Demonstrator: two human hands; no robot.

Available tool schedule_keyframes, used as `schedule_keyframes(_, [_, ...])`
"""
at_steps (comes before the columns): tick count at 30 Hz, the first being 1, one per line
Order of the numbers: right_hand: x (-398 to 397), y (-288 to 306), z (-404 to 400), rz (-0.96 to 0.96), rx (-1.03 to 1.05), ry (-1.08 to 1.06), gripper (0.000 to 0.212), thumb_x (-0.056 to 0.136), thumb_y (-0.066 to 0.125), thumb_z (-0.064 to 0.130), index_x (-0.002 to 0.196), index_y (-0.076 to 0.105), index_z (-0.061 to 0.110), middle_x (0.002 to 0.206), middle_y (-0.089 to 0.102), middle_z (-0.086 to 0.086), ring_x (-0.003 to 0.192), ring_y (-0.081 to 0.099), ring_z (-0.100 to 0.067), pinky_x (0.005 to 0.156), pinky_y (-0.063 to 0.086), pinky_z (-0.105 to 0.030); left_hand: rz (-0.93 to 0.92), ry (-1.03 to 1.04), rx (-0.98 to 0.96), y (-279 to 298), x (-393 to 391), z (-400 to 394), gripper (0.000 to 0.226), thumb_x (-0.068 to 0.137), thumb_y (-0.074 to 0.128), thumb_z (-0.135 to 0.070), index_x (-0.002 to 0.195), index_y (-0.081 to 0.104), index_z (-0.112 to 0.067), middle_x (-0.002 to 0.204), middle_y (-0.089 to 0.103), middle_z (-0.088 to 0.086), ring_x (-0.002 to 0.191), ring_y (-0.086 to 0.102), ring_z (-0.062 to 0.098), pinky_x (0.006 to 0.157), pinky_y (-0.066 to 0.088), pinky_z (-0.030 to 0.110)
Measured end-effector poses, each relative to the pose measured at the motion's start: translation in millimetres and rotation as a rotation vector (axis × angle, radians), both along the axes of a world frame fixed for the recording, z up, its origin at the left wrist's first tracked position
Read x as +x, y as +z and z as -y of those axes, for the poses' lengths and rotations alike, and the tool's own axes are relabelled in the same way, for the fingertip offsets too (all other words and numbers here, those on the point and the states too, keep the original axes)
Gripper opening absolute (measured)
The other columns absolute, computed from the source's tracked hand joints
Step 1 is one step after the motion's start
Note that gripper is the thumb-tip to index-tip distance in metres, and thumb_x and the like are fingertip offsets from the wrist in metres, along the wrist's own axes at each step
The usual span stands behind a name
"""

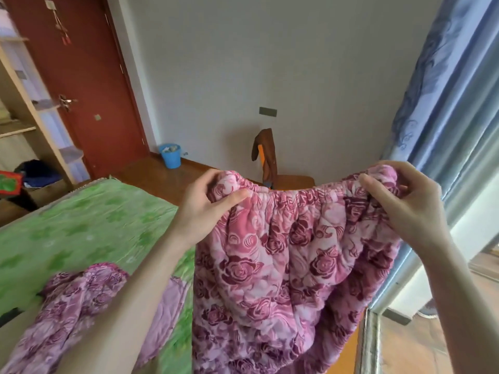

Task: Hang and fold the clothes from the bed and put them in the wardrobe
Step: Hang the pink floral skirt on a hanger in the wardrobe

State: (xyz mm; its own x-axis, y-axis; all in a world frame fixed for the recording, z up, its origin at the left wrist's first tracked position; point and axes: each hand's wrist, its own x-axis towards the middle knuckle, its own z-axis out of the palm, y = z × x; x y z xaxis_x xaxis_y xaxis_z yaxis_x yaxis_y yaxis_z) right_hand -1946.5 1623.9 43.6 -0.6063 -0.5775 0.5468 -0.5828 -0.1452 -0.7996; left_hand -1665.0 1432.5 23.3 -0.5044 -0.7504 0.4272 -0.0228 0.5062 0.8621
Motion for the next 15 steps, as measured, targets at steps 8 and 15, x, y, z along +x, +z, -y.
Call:
schedule_keyframes(8, [-62.6,2.7,21.8,-0.005,-0.036,-0.109,0.036,0.082,0.085,0.045,0.11,0.077,0.024,0.096,0.079,0.007,0.092,0.076,-0.013,0.087,0.063,-0.044,-0.083,0.137,-0.097,1.1,-91.6,33.3,0.029,0.083,0.085,-0.042,0.093,0.076,-0.016,0.085,0.078,-0.008,0.078,0.071,0.004,0.068,0.052,0.019])
schedule_keyframes(15, [-110.6,-2.1,69.0,-0.016,-0.016,-0.18,0.032,0.081,0.084,0.05,0.109,0.076,0.036,0.095,0.078,0.013,0.091,0.076,-0.009,0.085,0.064,-0.043,-0.073,0.129,-0.082,-13.5,-156.1,88.7,0.032,0.083,0.085,-0.046,0.093,0.076,-0.017,0.085,0.079,-0.006,0.08,0.076,0.009,0.07,0.064,0.04])
